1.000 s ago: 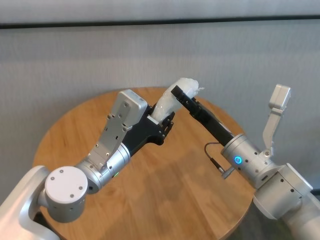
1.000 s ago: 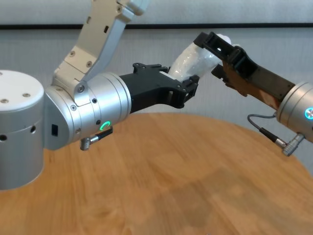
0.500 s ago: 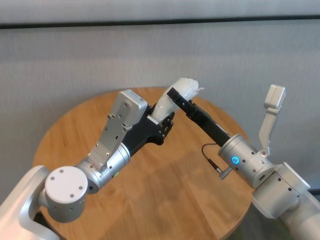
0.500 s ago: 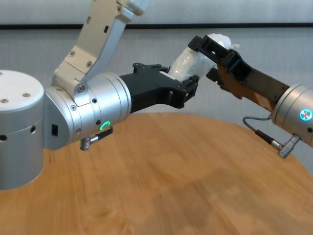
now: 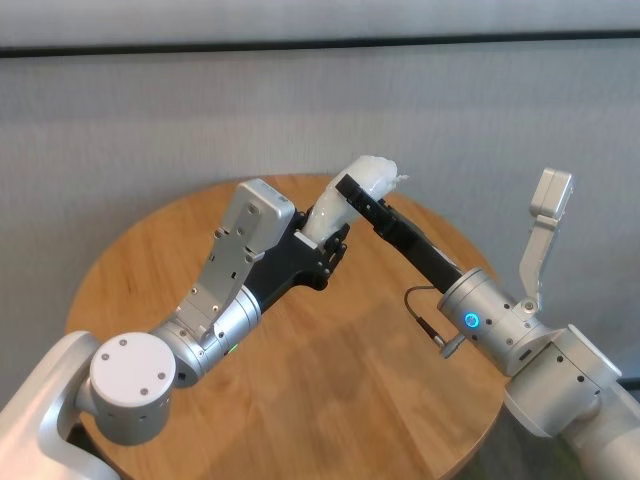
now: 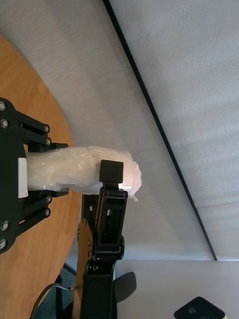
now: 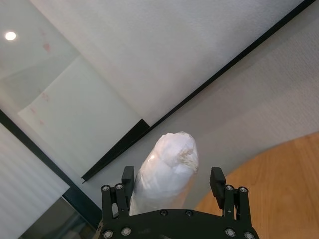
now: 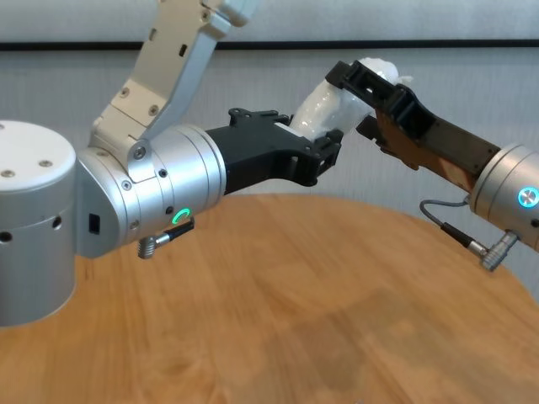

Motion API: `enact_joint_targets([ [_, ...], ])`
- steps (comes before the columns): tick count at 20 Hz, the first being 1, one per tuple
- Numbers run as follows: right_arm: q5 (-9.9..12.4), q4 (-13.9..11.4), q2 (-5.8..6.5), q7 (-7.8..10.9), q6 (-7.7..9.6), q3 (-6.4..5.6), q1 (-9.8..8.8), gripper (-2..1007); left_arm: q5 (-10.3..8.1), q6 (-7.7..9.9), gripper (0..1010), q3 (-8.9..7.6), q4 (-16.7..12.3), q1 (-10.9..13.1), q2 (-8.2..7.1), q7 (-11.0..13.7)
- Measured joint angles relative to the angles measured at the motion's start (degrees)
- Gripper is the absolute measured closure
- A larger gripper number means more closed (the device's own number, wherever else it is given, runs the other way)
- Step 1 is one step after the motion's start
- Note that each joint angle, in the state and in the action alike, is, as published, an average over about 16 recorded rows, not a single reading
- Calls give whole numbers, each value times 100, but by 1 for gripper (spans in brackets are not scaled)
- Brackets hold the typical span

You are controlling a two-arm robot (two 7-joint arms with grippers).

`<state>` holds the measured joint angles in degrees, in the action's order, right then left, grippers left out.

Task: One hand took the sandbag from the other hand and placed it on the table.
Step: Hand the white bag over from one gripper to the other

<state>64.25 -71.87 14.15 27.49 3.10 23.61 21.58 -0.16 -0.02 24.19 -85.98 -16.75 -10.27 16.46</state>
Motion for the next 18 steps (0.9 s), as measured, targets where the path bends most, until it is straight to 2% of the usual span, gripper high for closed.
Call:
enact_joint_targets([
  [12, -12, -12, -1, 1, -5, -15, -10, 307, 1, 1, 599, 0, 0, 0, 0, 0],
  [18, -16, -15, -1, 0, -5, -18, -12, 371, 1, 1, 599, 0, 0, 0, 0, 0],
])
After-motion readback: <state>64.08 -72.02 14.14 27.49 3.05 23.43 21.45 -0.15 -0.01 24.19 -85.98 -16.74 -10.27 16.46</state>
